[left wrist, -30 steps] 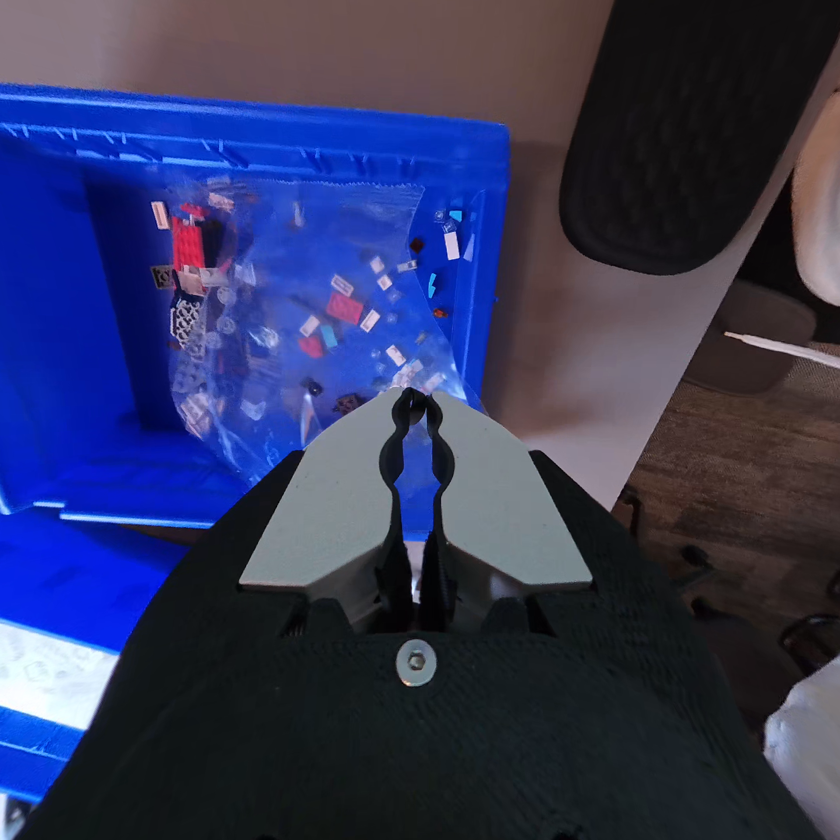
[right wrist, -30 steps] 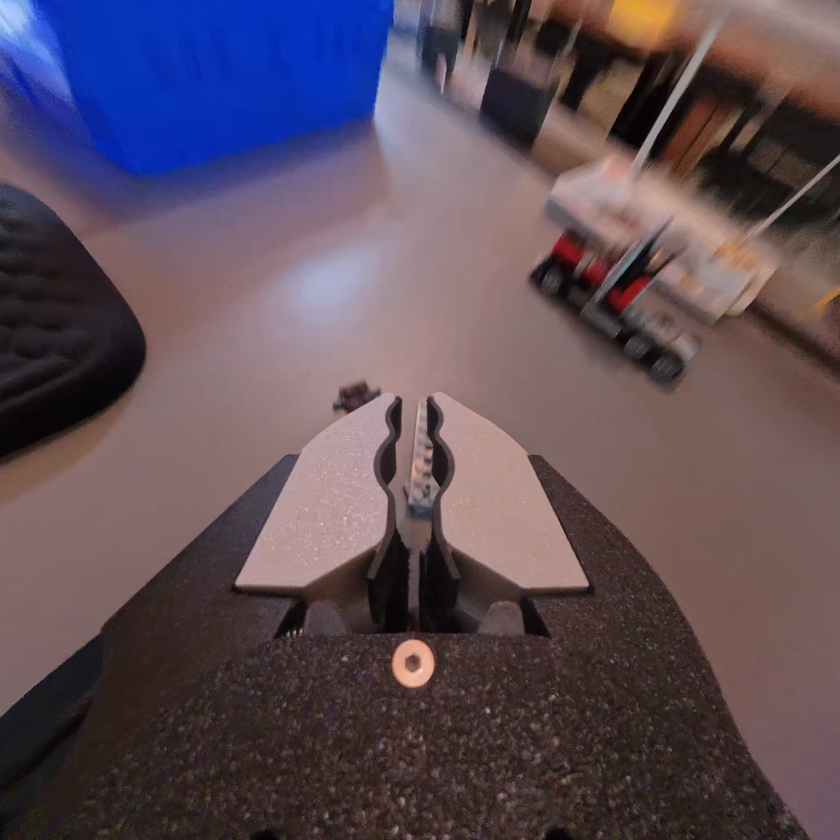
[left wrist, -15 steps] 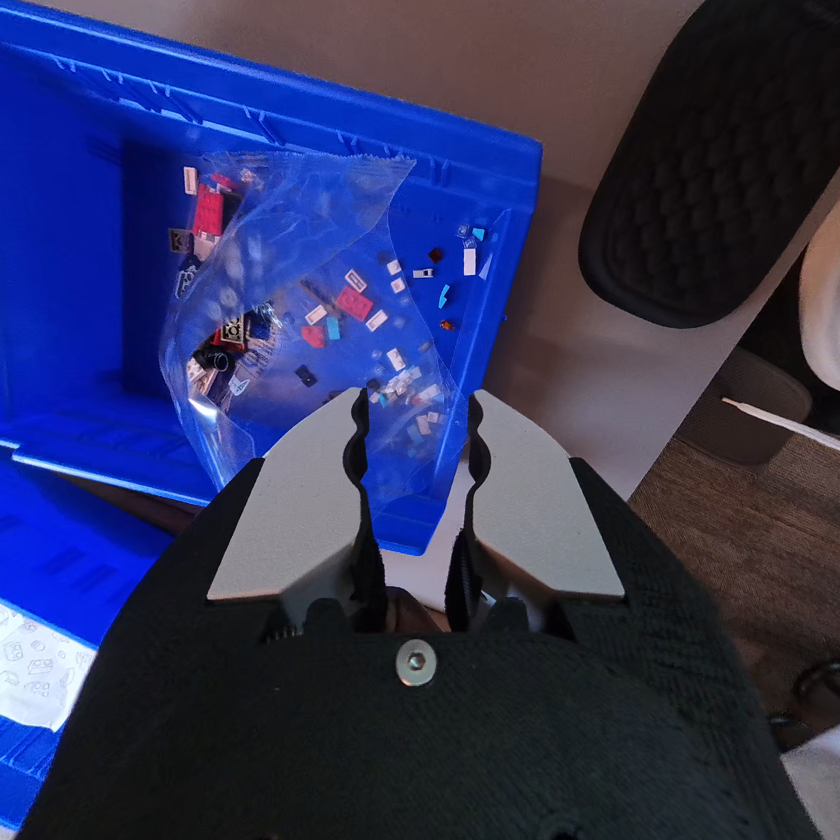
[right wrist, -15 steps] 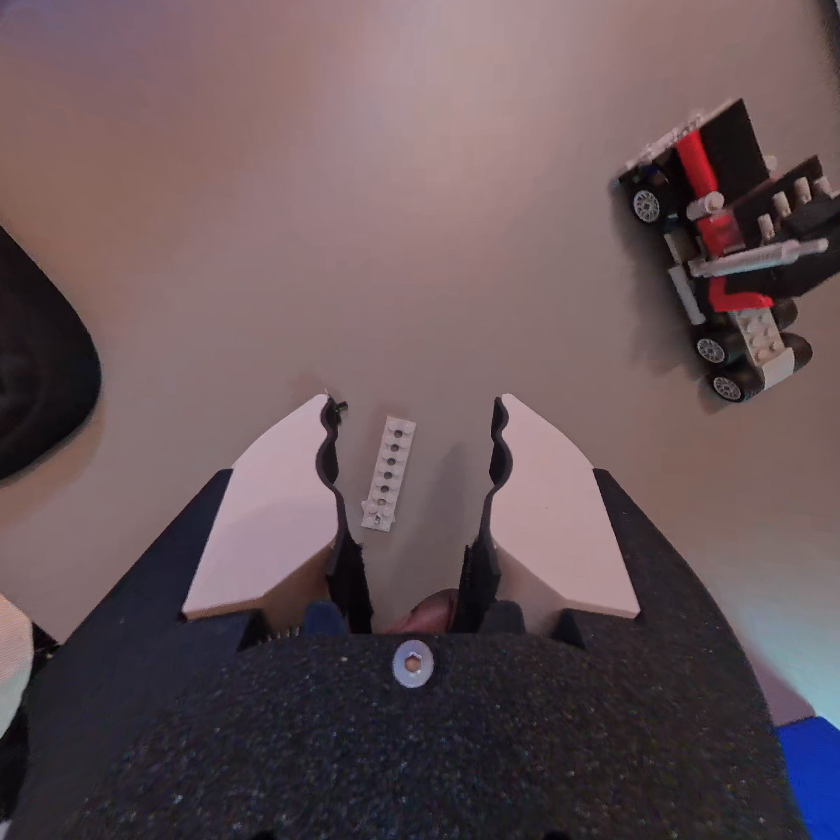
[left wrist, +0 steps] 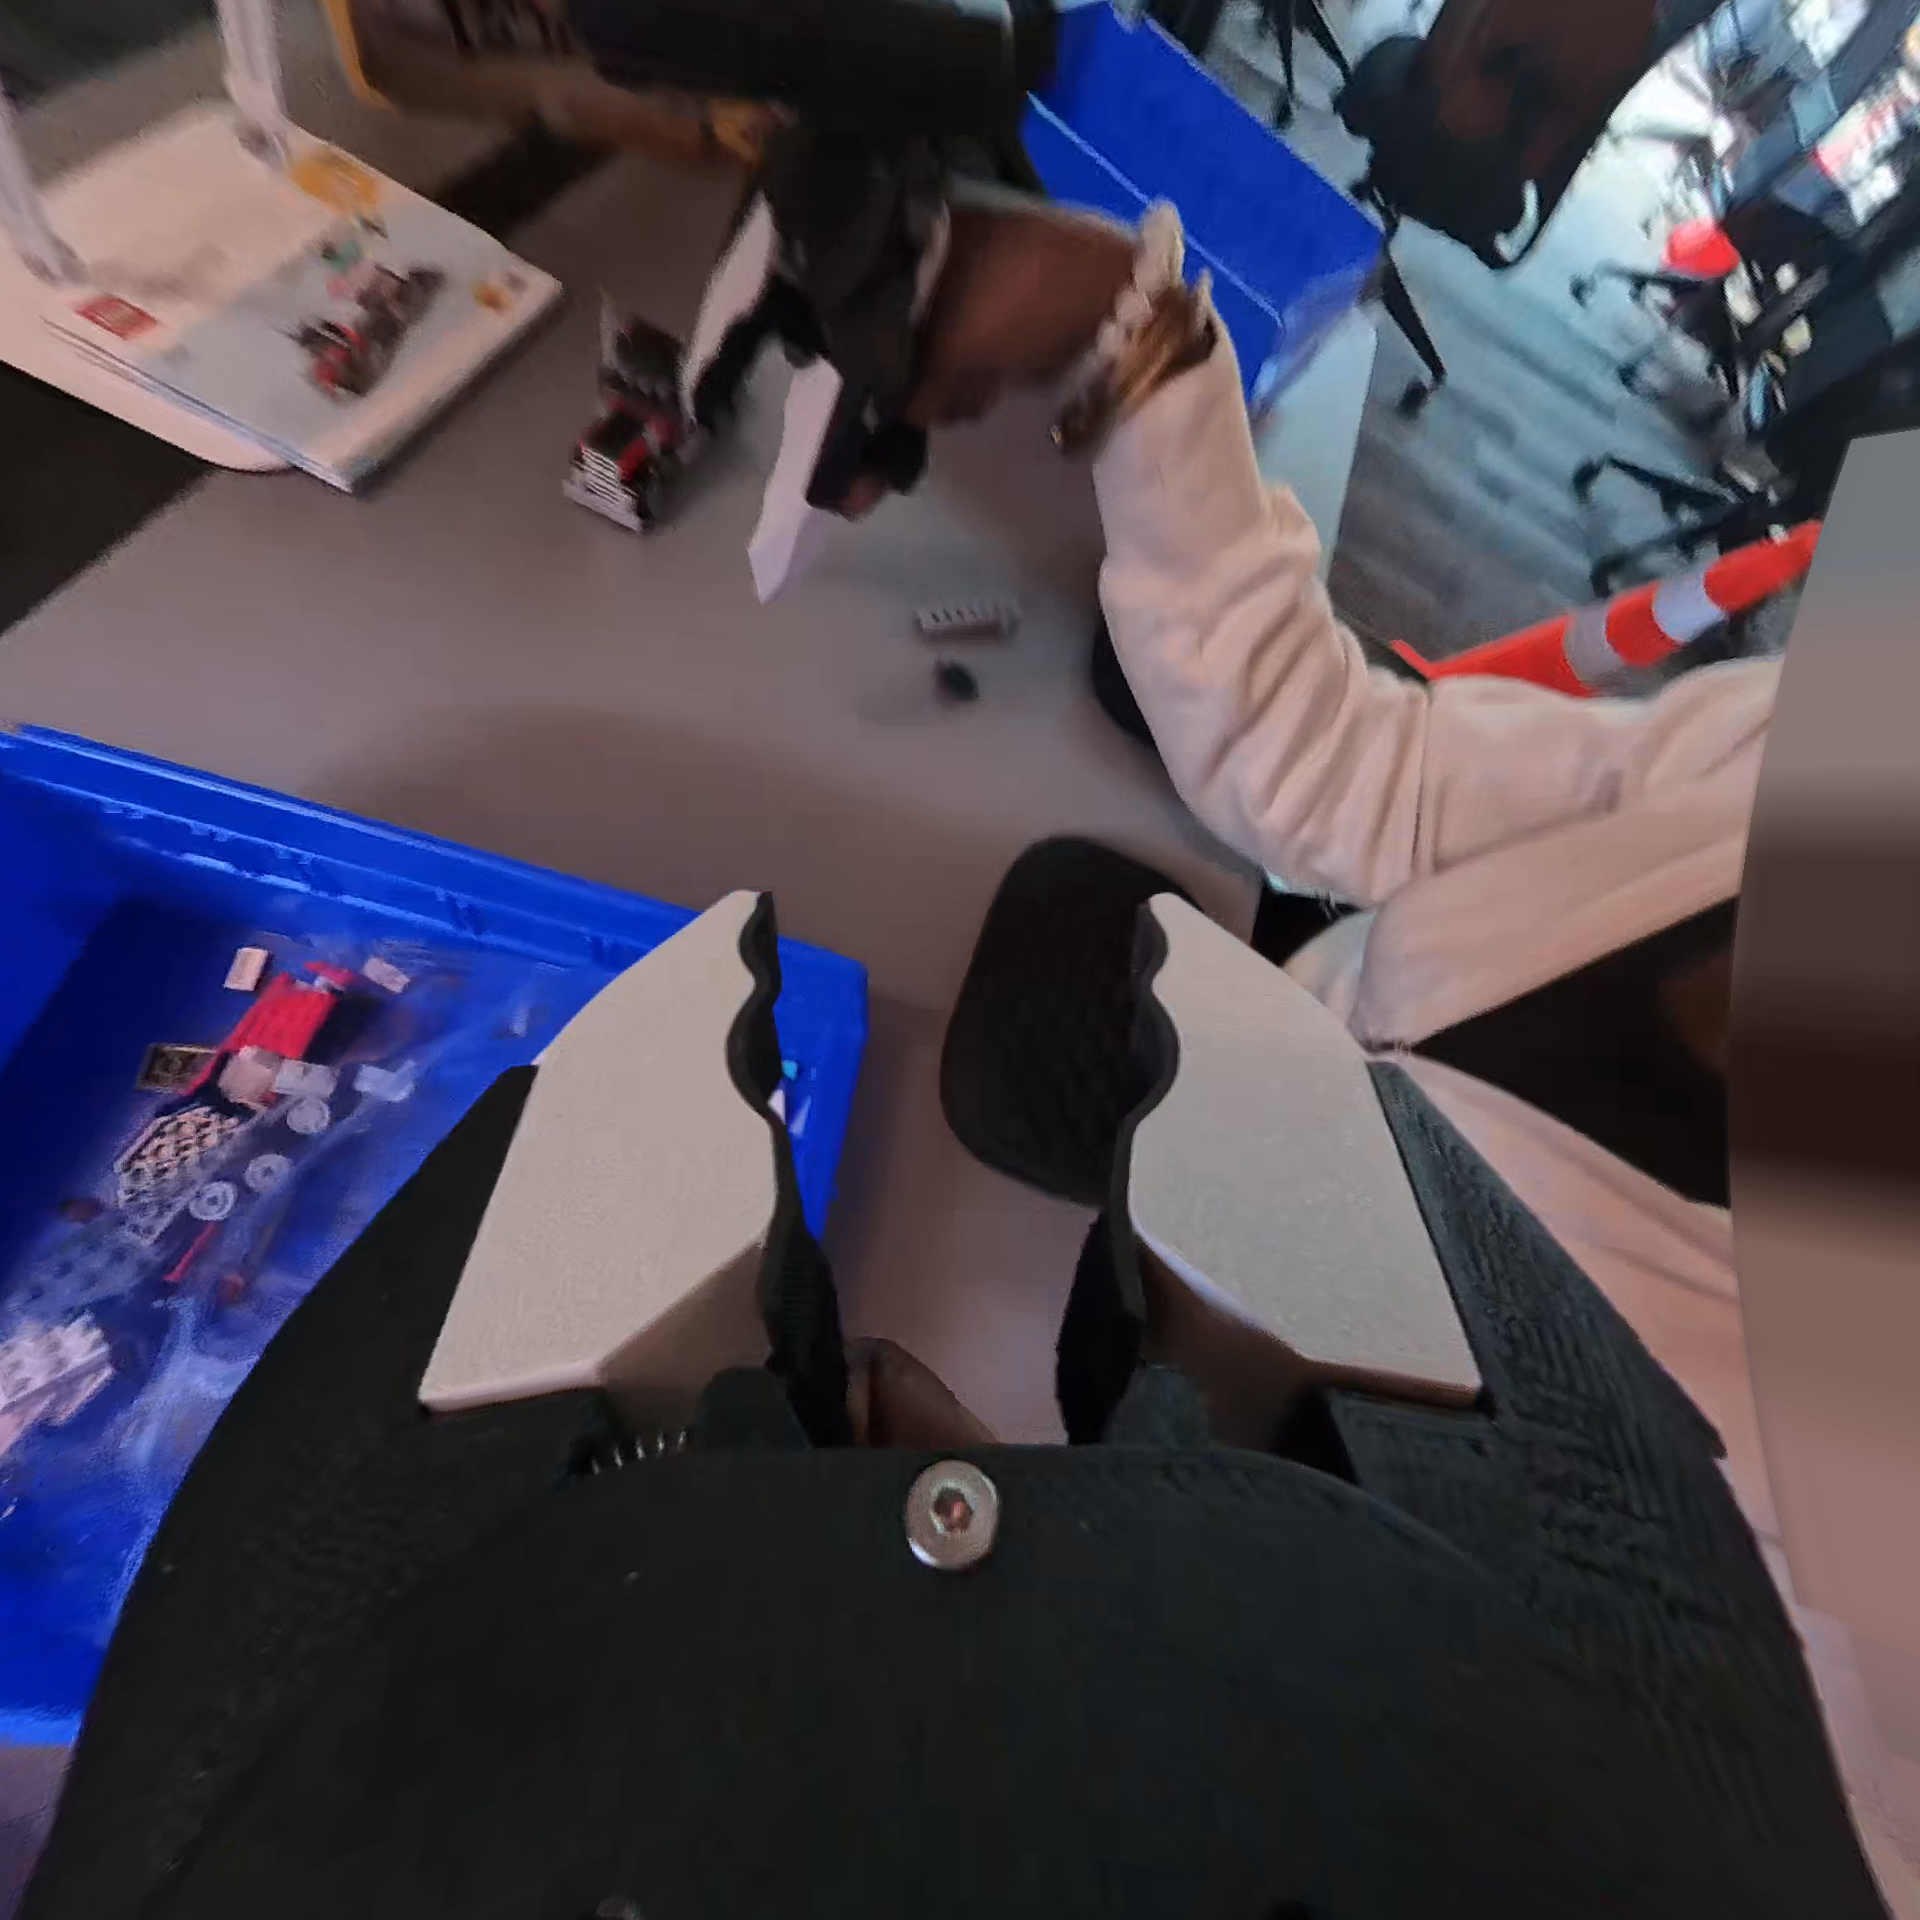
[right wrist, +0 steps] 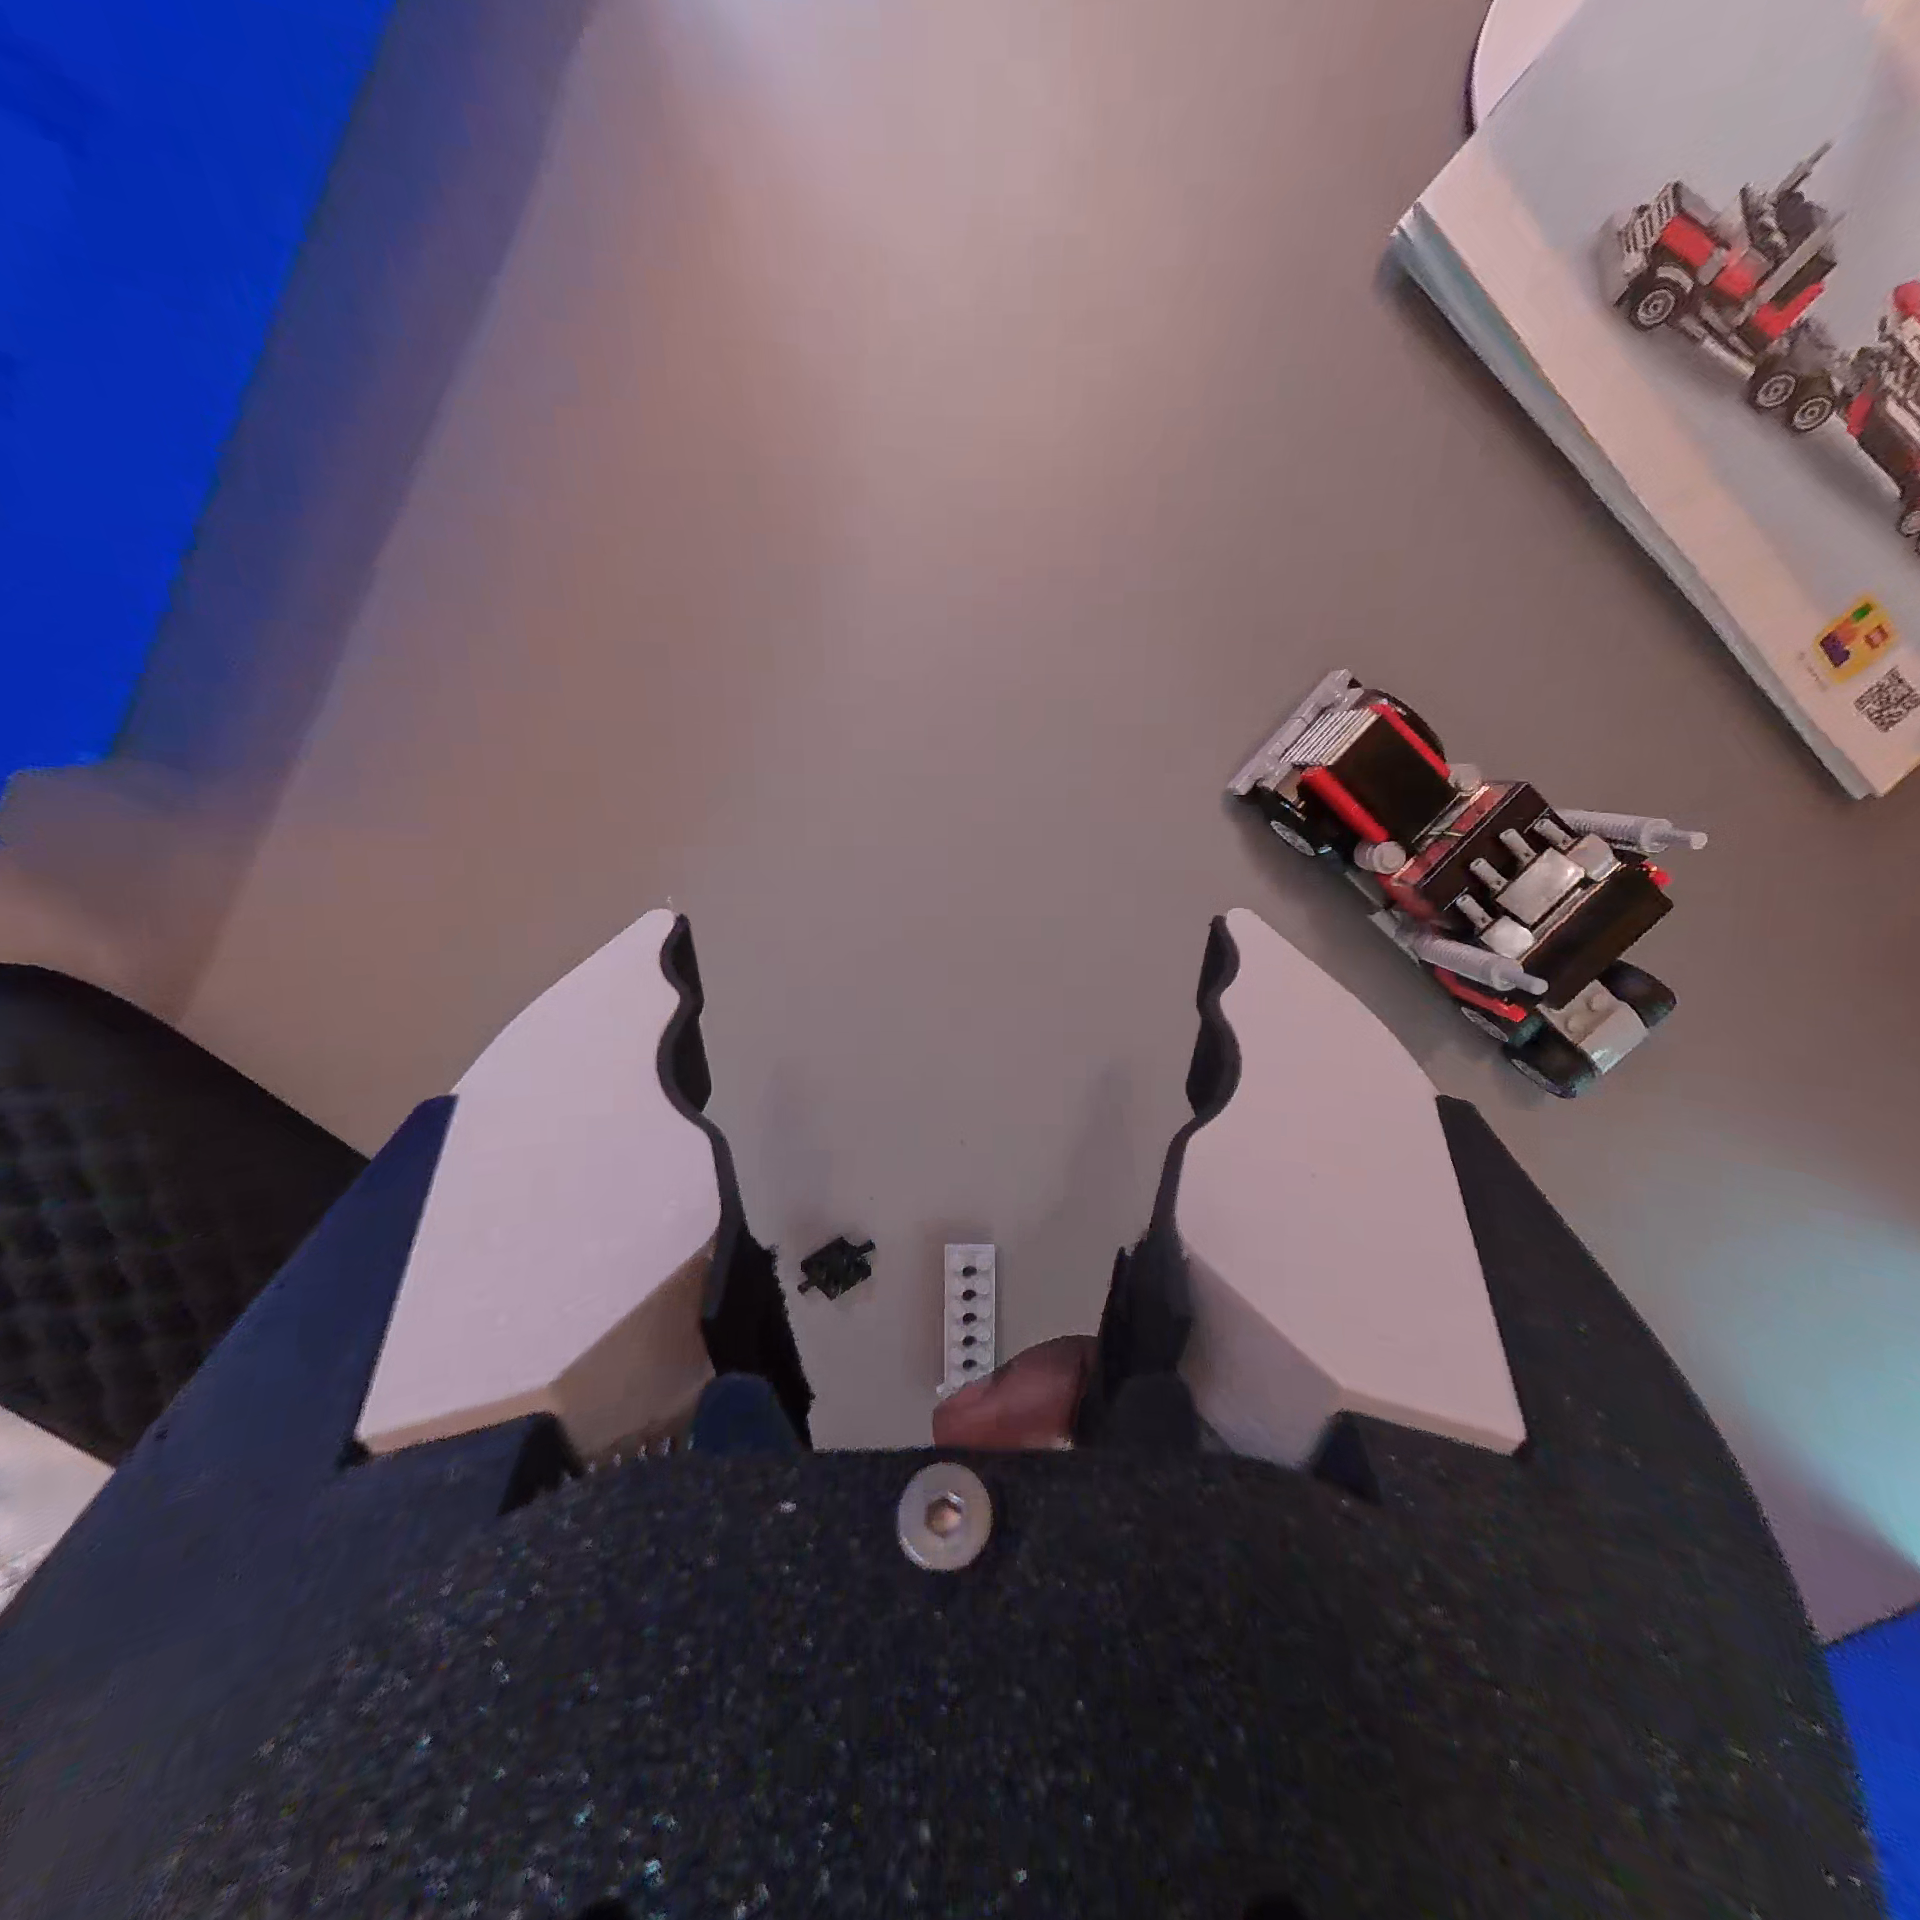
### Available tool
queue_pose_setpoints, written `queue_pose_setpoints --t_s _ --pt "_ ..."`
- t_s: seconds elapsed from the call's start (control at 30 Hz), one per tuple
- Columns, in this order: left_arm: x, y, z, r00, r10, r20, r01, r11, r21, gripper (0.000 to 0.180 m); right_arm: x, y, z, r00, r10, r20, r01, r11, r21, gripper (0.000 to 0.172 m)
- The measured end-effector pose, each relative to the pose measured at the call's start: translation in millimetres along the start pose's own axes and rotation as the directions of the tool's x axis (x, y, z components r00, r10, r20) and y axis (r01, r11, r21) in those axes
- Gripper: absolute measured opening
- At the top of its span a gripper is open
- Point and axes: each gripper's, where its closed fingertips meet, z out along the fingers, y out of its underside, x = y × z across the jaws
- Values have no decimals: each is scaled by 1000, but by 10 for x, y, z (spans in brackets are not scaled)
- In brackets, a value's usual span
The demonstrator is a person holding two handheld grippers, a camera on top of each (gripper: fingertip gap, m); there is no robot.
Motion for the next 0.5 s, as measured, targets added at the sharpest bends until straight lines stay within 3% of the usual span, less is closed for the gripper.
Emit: queue_pose_setpoints --t_s 0.17,0.3,0.5 --pt "-242 -224 -217 983 -47 178 28 994 110 101 -45 61 77 1000 -26 6 26 1000 -8 96" --pt "-383 -327 -281 965 -77 251 33 984 176 111 -6 93 71 1000 -25 -7 25 1000 -16 99" --pt "-474 -330 -302 958 -113 265 58 977 205 113 -89 12 19 999 -49 -8 49 999 15 102"
